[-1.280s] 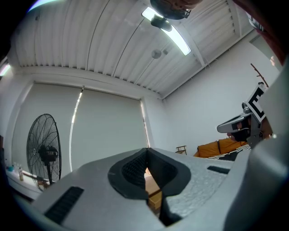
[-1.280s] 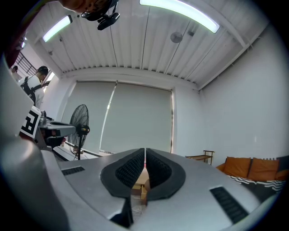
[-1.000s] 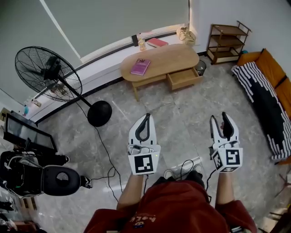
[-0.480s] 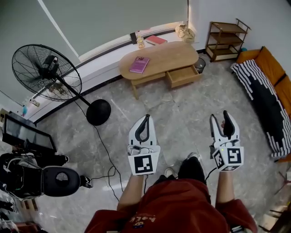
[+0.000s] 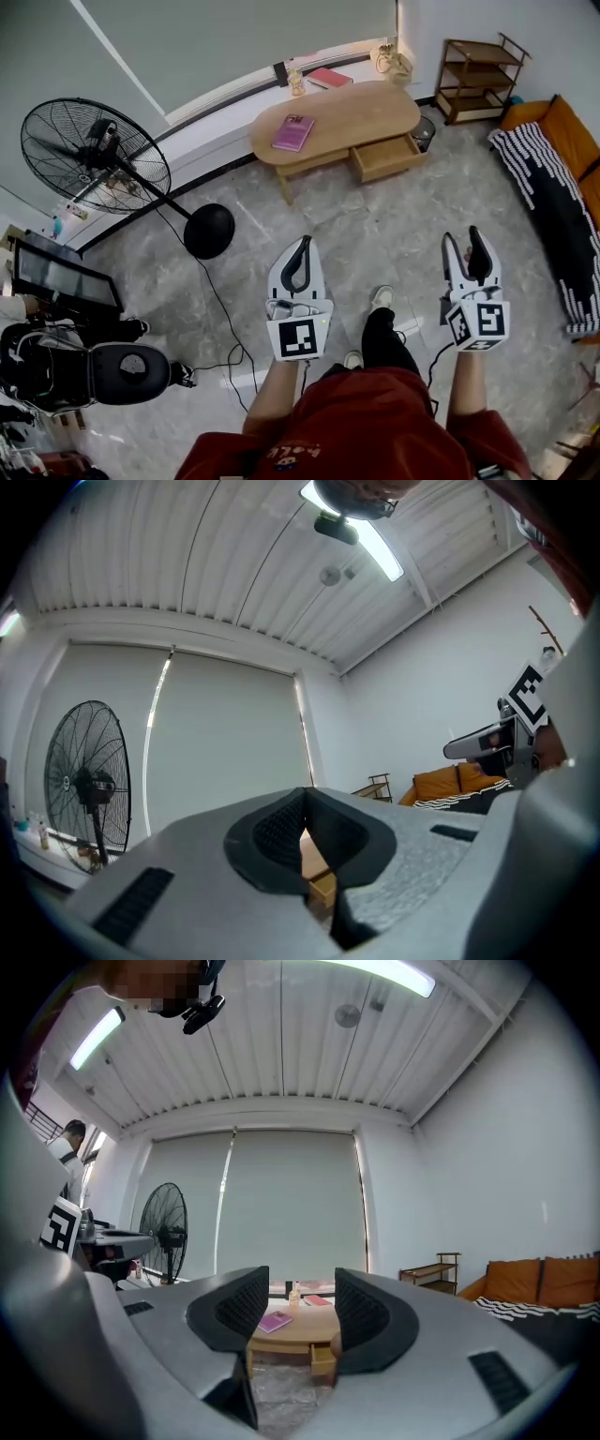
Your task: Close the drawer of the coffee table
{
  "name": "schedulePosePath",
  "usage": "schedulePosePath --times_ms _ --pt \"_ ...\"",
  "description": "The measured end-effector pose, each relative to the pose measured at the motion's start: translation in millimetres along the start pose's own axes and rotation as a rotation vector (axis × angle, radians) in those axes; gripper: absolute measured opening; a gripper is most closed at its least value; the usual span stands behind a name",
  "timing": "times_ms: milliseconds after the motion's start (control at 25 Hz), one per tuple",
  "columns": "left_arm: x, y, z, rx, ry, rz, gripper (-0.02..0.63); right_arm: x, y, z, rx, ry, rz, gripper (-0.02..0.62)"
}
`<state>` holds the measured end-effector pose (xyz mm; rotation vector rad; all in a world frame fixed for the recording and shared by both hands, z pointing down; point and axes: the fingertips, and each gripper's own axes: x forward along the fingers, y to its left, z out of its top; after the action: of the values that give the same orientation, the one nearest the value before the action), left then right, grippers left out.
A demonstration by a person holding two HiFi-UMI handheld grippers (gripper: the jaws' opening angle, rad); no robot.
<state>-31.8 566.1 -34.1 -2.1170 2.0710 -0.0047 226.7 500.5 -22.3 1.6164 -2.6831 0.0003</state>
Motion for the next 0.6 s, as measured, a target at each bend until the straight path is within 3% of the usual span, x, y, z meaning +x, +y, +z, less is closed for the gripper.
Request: schedulePosePath --times_ms 240,600 --pt "69 5 -17 -0.003 0.03 -0.008 0.007 65 -29 -8 0.019 0.011 0.001 0.218" --pt "187 -28 -46 -0.009 0.042 -0.063 0.006 157 -105 -28 0.031 0.036 -0.014 0.218"
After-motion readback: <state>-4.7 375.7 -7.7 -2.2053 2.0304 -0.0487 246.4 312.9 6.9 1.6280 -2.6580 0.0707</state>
